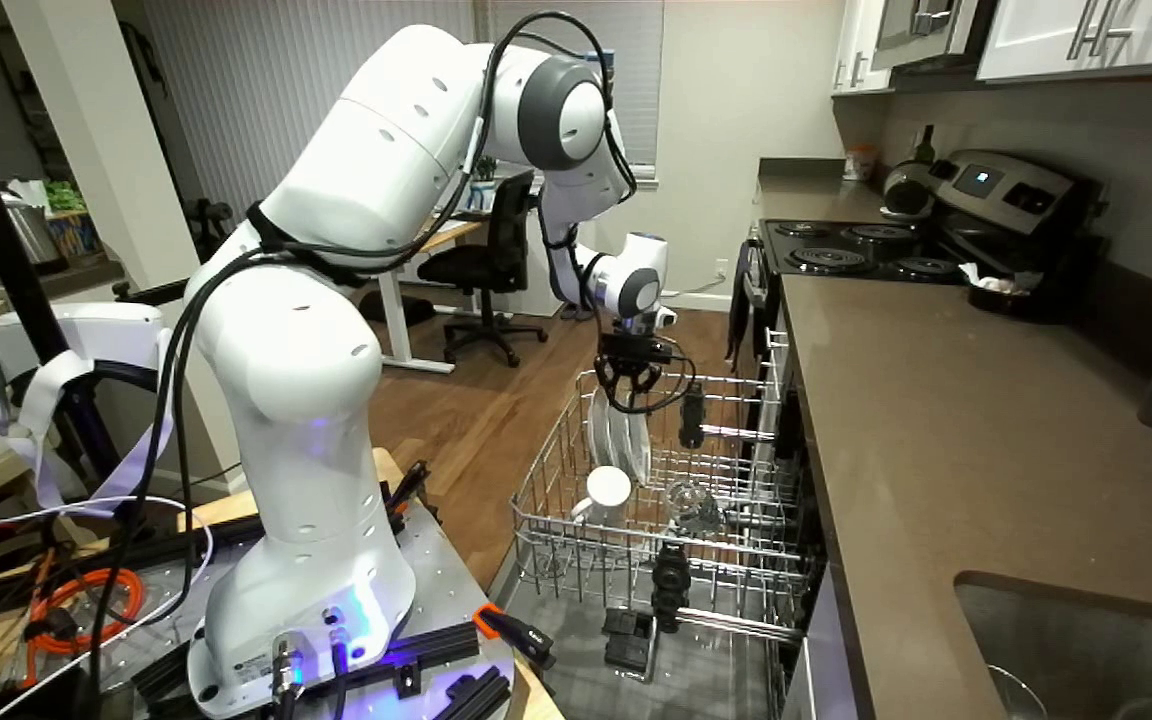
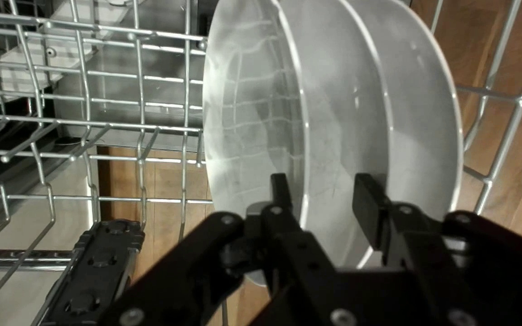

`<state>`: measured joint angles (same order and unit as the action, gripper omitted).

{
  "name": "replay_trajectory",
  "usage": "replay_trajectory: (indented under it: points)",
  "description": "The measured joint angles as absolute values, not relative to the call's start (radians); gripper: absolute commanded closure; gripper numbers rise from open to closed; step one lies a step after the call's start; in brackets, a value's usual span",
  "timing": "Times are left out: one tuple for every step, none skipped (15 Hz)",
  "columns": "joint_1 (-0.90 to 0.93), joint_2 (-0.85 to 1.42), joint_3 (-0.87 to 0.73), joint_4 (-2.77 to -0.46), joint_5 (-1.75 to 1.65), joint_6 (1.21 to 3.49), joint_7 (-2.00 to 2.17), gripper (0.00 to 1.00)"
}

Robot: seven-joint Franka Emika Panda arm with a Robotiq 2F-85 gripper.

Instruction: Remove the white plate from the counter and place it on the left side of the dishwasher

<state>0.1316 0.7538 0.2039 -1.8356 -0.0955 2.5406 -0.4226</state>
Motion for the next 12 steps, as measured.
replay_trajectory:
  points:
    - [0.132, 0.748, 0.203, -1.836, -0.096, 2.538, -0.421, 0.22]
    - [0.132, 0.74, 0.2, -1.836, -0.097, 2.536, -0.42, 0.16]
    - [0.133, 0.728, 0.194, -1.837, -0.104, 2.536, -0.419, 0.09]
    - [0.133, 0.713, 0.187, -1.838, -0.116, 2.536, -0.416, 0.03]
    - [0.135, 0.695, 0.179, -1.84, -0.132, 2.536, -0.408, 0.01]
    - [0.137, 0.675, 0.171, -1.842, -0.149, 2.536, -0.401, 0.0]
    - [0.138, 0.655, 0.164, -1.846, -0.164, 2.535, -0.395, 0.0]
    - [0.139, 0.633, 0.156, -1.852, -0.177, 2.532, -0.388, 0.0]
    - [0.14, 0.612, 0.151, -1.857, -0.188, 2.526, -0.384, 0.0]
    - [0.14, 0.59, 0.148, -1.864, -0.192, 2.513, -0.384, 0.0]
    - [0.14, 0.566, 0.146, -1.872, -0.194, 2.495, -0.384, 0.0]
    - [0.14, 0.542, 0.145, -1.882, -0.199, 2.475, -0.383, 0.0]
